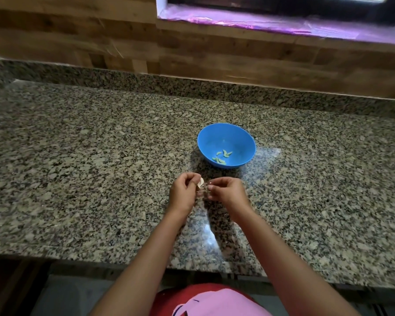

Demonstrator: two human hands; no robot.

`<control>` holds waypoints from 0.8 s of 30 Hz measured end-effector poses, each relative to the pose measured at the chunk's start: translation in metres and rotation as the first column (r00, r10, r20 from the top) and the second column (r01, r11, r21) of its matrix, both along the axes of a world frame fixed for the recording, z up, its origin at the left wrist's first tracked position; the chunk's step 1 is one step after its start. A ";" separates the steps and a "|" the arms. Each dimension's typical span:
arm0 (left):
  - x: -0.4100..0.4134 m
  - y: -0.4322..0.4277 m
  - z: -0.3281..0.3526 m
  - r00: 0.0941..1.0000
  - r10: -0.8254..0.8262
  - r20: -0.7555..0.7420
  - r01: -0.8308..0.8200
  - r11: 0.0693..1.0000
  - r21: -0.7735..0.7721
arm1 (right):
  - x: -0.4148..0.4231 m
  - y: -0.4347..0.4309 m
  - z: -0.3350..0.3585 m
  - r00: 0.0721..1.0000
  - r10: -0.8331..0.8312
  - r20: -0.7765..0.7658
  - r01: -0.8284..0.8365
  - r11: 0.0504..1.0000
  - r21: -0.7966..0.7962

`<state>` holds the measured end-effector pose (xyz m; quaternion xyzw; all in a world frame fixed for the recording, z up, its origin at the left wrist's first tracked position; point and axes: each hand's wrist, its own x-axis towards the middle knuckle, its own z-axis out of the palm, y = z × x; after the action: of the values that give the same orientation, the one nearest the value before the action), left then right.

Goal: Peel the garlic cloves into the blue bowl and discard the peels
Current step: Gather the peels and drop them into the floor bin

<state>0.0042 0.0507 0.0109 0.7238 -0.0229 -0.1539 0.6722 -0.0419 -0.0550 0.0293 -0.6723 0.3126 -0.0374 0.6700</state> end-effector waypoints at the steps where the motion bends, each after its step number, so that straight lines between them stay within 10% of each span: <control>1: 0.000 0.002 -0.001 1.000 -0.003 -0.002 0.003 1.000 0.000 | 0.003 0.000 -0.004 0.998 0.041 -0.044 -0.045 0.995 -0.094; 6: -0.002 0.011 -0.003 0.991 -0.085 0.099 0.069 0.985 0.158 | 0.005 0.007 0.000 0.957 0.231 -0.176 -0.284 0.867 -0.409; 15: -0.008 0.008 0.001 0.996 -0.056 0.063 0.049 0.993 0.106 | -0.007 0.007 0.007 0.993 0.085 0.077 -0.094 0.989 0.117; 19: -0.012 0.005 0.008 0.984 -0.064 -0.166 0.024 0.972 -0.233 | -0.008 0.001 0.006 0.996 -0.028 0.081 0.011 0.978 0.209; 24: -0.012 0.006 0.011 0.970 -0.116 -0.212 0.067 0.972 -0.225 | -0.014 0.000 0.004 0.996 0.009 0.091 -0.023 0.988 0.155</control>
<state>-0.0076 0.0562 0.0216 0.6226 0.0028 -0.2618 0.7375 -0.0558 -0.0547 0.0337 -0.6179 0.2788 -0.0378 0.7342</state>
